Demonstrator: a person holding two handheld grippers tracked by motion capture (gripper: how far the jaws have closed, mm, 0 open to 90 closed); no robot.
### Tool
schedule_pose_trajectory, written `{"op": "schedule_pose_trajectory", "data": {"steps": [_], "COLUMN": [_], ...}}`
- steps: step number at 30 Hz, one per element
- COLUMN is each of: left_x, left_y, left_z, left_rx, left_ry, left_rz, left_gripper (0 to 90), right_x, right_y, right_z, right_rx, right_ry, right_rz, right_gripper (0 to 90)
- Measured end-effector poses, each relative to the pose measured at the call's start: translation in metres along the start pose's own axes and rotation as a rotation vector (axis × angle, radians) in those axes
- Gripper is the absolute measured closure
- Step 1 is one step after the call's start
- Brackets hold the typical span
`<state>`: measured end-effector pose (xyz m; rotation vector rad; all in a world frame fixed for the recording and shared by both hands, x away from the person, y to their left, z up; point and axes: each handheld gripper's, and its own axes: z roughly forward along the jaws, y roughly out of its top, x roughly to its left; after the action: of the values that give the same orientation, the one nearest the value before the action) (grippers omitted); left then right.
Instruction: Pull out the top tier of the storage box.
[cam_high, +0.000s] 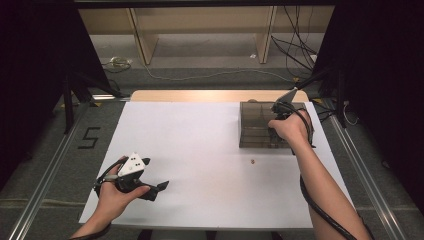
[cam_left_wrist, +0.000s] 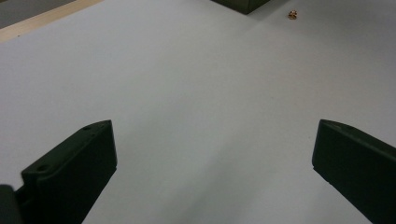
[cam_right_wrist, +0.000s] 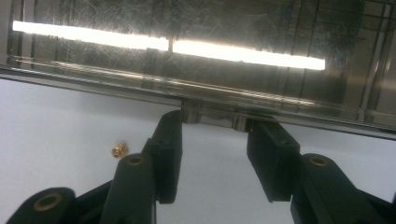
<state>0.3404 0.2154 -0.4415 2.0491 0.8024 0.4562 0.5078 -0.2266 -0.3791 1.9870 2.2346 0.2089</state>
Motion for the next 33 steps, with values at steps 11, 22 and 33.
{"op": "schedule_pose_trajectory", "data": {"steps": [11, 22, 33], "left_x": [0.000, 0.001, 0.000], "left_y": [0.000, 0.000, 0.000], "left_z": [0.000, 0.000, 0.000], "left_rx": [0.000, -0.001, -0.001], "left_ry": [0.004, 0.007, 0.008], "left_rz": [0.002, 0.003, 0.002], "left_gripper": [0.0, 0.0, 0.0], "right_x": [-0.001, -0.001, -0.001], "right_y": [-0.002, -0.006, -0.012], "right_z": [0.000, -0.001, -0.002], "right_rx": [-0.001, -0.002, -0.010], "right_ry": [0.000, 0.002, 0.008], "right_rz": [-0.009, -0.013, -0.023], "right_gripper": [57.0, 57.0, 57.0]}}
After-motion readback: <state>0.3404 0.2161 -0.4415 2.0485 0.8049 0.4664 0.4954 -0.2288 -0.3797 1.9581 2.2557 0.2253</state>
